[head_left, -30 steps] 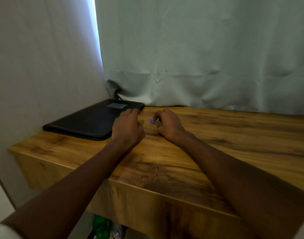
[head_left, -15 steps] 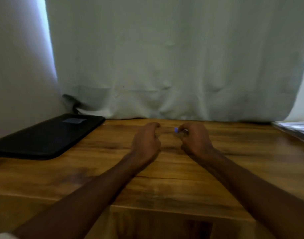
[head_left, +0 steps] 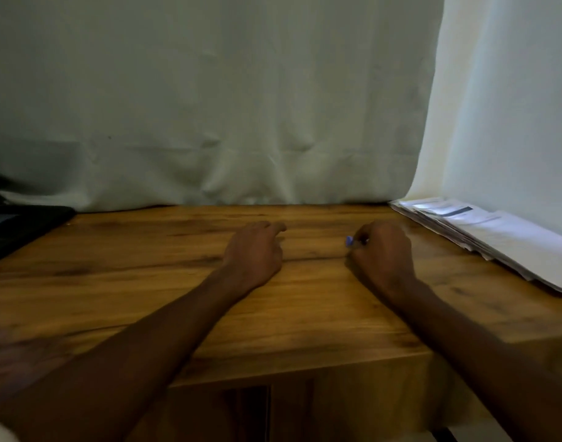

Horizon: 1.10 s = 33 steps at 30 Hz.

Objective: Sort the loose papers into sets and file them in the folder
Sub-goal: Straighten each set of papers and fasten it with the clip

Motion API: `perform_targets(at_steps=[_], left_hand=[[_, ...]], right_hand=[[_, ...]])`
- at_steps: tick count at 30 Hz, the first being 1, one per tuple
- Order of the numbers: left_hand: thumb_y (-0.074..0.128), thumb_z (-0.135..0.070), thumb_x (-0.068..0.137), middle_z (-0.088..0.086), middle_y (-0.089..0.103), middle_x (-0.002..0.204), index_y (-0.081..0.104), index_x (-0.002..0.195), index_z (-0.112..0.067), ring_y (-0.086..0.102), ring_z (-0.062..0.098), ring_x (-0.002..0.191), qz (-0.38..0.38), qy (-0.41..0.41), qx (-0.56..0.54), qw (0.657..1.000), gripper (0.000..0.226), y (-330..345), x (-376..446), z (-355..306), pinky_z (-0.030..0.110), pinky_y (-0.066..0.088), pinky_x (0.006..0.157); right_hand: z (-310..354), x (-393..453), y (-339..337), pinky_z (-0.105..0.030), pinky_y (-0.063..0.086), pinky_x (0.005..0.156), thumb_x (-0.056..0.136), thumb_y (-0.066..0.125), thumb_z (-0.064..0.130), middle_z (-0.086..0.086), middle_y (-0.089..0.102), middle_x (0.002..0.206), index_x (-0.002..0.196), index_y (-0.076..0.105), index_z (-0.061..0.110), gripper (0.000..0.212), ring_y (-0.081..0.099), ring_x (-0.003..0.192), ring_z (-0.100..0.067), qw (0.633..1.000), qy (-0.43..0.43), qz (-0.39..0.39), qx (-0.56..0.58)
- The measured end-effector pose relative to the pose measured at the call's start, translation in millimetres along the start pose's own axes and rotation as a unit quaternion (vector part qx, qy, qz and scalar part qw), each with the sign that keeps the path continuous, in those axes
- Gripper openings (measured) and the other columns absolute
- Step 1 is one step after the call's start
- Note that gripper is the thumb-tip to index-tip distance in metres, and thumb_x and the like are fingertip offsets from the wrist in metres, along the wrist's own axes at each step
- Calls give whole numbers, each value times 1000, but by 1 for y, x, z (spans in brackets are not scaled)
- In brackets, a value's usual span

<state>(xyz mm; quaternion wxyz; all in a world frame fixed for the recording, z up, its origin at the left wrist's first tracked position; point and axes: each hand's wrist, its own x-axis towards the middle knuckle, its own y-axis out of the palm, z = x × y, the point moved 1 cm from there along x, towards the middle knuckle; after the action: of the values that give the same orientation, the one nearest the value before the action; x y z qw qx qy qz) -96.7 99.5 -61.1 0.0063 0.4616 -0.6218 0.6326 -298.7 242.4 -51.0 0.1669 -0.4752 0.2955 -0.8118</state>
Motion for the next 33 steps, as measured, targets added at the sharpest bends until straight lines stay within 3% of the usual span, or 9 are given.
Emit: perform_targets(at_steps=[4,8,12,18,23,25,28,31,33], left_hand=[[58,-28,94,2,60,141,56,141,-32,55,27,127,26,5,-2,1000,47,-1,-4,-2,44,48,104],[59,-28,95,1,62,139,58,139,-30,56,24,125,10,7,2,1000,44,-6,-7,-6,41,48,103],[59,-25,97,-5,63,127,63,129,-29,54,17,120,-30,66,-25,997,33,-14,-11,-22,35,47,95],[60,-25,98,-8,63,121,66,123,-27,55,11,115,-60,74,-92,991,25,-12,-13,-41,34,48,94],[66,-15,94,-14,73,95,77,102,-24,67,2,90,-111,9,-314,943,17,0,7,-107,29,56,78],[67,-13,93,-12,73,89,78,100,-21,68,2,82,-89,-3,-362,928,15,7,13,-147,24,56,73],[69,-15,90,-8,73,81,76,91,-21,69,8,75,-18,-26,-395,918,10,31,28,-208,32,59,75],[64,-10,91,9,73,72,73,85,-14,70,26,58,82,-106,-480,867,11,54,37,-262,52,64,67],[64,-13,91,12,72,66,71,83,-9,69,28,50,108,-134,-499,849,12,64,40,-298,47,63,55]], right_hand=[[-5,-3,0,-31,53,67,85,69,33,-2,73,80,77,76,18,19,68,78,-30,998,49,39,4],[0,-6,-5,-32,48,71,88,65,35,0,72,92,84,73,21,17,67,90,-31,997,41,48,-31],[1,-7,-10,-38,49,83,90,64,41,2,62,117,111,70,31,24,58,111,-25,1000,-4,25,-9],[-1,0,-15,-38,49,80,90,60,26,1,69,99,99,73,21,16,63,96,-21,985,2,-101,143],[-15,0,-45,-36,53,87,86,56,9,7,70,103,108,68,22,29,64,97,-12,955,13,-176,239],[-33,0,-60,-32,52,87,86,55,10,7,67,110,118,64,22,35,62,103,-12,969,-10,-155,195],[-74,1,-84,-38,51,90,87,56,11,0,64,119,125,60,18,39,60,110,-19,988,-39,-126,81],[-123,9,-112,-41,50,91,87,60,12,-1,65,121,123,62,19,36,61,111,-22,991,9,-129,35],[-160,17,-132,-35,48,92,85,64,13,0,66,119,121,63,18,37,61,111,-19,987,81,-111,82]])
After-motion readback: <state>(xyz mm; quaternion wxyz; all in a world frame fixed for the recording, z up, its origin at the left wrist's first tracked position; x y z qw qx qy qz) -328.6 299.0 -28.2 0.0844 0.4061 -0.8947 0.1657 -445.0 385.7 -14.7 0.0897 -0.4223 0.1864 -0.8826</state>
